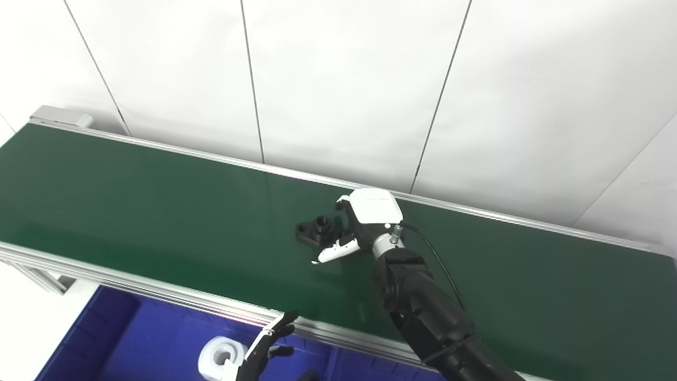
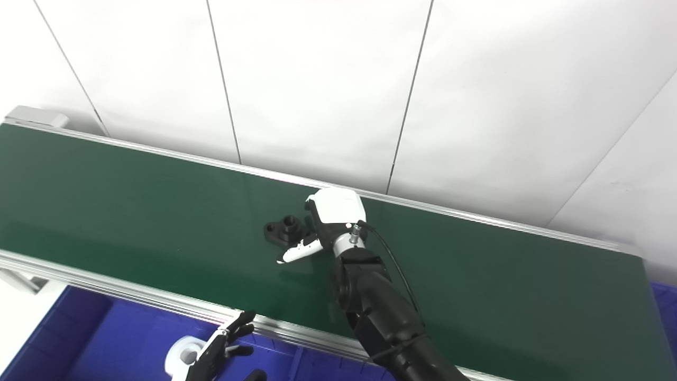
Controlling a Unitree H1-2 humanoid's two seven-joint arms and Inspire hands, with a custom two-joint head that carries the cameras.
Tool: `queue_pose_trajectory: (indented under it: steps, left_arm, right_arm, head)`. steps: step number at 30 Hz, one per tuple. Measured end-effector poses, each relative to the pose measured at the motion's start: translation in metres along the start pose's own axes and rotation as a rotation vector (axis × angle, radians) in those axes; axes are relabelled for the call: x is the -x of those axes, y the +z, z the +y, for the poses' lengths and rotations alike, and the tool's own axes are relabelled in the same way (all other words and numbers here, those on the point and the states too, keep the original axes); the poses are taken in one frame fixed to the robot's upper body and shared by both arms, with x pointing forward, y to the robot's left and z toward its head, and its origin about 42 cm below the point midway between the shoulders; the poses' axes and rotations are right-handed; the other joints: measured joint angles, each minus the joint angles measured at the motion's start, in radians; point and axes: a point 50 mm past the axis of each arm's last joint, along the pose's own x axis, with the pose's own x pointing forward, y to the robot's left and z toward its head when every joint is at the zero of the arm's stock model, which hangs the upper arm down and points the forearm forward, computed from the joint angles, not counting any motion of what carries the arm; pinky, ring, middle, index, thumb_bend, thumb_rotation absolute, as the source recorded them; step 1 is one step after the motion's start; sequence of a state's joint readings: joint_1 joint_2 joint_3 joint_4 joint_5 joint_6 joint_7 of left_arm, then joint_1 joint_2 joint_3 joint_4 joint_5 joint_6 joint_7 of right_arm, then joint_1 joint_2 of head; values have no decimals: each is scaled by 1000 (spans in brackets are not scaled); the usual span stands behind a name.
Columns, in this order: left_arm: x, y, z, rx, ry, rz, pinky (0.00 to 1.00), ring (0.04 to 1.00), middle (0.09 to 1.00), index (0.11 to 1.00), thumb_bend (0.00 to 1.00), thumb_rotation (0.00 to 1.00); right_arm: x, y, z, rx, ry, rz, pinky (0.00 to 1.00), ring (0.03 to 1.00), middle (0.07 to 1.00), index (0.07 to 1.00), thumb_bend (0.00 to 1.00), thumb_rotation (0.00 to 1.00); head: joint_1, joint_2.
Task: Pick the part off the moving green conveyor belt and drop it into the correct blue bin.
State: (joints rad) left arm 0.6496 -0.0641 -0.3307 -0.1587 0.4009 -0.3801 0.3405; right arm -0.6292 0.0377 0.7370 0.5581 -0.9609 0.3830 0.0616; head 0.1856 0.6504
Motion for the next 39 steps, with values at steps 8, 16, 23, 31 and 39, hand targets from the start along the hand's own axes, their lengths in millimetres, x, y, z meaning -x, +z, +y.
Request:
queue_pose_trajectory:
  steps: [8,16,23,31,39]
  left_arm:
    - [0,0,2,0,38,-3,638,786,825,804,536,736]
    - [1,-1,4,0,82,0,628,773,809,793,534,747]
    - [1,-1,4,2,84,0,637,770,805,802,516,722]
    - [1,0,4,3,73,-3,638,775,815,815,522,713]
    - [2,1,2,0,31,9,705,793,832,828,586,720]
  right_arm:
    - [0,4,14,46,-32,-47,174,238,344,522,566,173]
    - [-1,24,10,143,-108,-164,84,154,248,484,519,116]
    - [-1,22,15,195,-160,-170,79,151,256,485,521,119]
    - [0,18,15,220,-196,-169,95,170,276,486,521,120]
    - [12,4,15,158,-188,-152,112,175,291,490,516,116]
  head:
    - [29,9]
    - [40,21]
    - [35,23]
    - [15,26]
    - [-53,37]
